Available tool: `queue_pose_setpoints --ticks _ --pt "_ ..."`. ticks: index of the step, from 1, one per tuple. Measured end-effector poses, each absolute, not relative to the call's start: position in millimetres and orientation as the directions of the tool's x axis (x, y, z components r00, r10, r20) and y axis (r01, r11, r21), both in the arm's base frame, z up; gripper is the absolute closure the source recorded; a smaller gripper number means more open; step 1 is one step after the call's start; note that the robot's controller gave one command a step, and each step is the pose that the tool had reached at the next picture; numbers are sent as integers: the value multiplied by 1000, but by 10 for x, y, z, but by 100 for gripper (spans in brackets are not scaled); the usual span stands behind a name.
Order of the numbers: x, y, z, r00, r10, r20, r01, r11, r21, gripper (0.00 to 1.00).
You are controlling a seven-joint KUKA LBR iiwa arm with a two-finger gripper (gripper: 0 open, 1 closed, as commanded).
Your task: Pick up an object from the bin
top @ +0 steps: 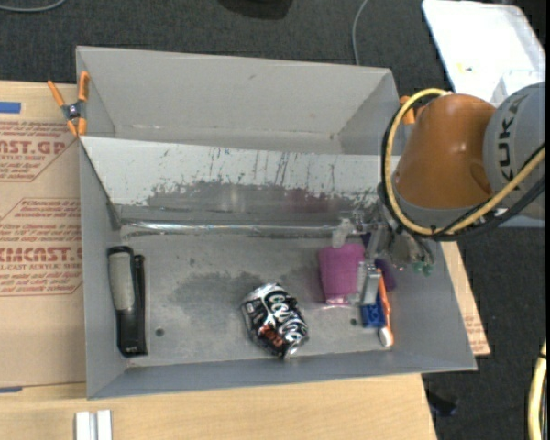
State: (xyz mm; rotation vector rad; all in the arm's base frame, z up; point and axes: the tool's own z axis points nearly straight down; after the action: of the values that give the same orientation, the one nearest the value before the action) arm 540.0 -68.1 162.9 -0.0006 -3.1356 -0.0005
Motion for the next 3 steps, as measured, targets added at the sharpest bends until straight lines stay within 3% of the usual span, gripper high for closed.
queue_pose_setpoints --ticks 1,2,3 --pt "5419 -678 1670 -1000 -1 -1 -1 1000 0 0" --pt "5621 -746 845 -1000 12 -2 12 1000 8 0" --pt "5671 -735 793 -1000 3 -18 3 1000 -2 0"
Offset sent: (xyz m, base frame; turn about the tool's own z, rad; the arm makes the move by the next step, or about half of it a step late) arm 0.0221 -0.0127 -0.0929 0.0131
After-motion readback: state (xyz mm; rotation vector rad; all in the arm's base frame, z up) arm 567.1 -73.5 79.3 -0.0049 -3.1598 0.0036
